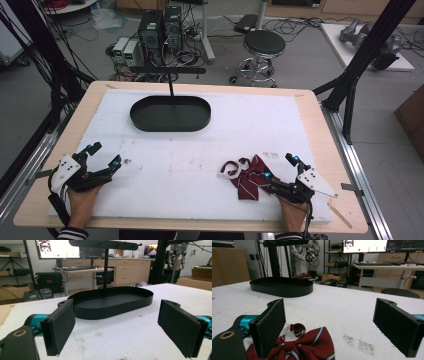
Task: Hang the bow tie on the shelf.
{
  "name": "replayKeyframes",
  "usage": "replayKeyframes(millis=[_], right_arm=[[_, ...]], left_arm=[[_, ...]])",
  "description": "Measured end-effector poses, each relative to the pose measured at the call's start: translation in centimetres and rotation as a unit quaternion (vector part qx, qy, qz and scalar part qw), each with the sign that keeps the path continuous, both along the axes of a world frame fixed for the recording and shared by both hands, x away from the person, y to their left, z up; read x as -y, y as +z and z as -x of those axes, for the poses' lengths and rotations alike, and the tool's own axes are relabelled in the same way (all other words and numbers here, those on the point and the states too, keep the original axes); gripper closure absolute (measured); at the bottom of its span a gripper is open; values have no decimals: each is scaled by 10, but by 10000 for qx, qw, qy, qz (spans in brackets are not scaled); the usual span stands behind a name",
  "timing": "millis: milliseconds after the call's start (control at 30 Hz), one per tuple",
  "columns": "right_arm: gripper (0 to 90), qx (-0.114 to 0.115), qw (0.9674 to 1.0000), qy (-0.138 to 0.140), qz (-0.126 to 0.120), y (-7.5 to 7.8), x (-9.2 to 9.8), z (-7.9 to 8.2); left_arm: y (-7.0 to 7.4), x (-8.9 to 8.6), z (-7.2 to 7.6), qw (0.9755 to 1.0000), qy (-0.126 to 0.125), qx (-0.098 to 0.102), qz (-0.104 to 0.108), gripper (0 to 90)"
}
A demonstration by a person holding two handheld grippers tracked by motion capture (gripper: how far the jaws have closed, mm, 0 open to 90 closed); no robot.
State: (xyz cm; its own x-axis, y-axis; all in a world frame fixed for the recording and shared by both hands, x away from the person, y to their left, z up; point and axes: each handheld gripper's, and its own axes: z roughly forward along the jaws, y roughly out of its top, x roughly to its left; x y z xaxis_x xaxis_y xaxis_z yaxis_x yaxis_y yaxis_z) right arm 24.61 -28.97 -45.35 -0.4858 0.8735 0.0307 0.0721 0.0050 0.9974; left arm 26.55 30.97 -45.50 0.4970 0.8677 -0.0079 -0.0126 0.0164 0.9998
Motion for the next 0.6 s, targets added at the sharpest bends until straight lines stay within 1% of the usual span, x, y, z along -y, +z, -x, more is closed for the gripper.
replayKeyframes(millis=[167, 200, 267, 433, 533, 600], right_arm=[[100, 23, 10000, 15, 17, 0, 0, 0], [101, 3, 10000, -3, -19, 0, 0, 0], [100, 46, 10000, -10, 7, 0, 0, 0], [101, -16, 10000, 6, -15, 0, 0, -1], [101, 1, 10000, 2, -13, 0, 1, -1], [101, -59, 10000, -20, -14, 1, 0, -2]], left_arm=[[0, 0, 0, 10000, 6, -3, 14, 150], [0, 0, 0, 10000, 10, 2, 14, 150], [0, 0, 0, 10000, 15, 6, 1, 150], [0, 0, 0, 10000, 15, -9, -1, 150], [0, 0, 0, 10000, 26, 23, 16, 150], [0, 0, 0, 10000, 25, 18, 10, 150]])
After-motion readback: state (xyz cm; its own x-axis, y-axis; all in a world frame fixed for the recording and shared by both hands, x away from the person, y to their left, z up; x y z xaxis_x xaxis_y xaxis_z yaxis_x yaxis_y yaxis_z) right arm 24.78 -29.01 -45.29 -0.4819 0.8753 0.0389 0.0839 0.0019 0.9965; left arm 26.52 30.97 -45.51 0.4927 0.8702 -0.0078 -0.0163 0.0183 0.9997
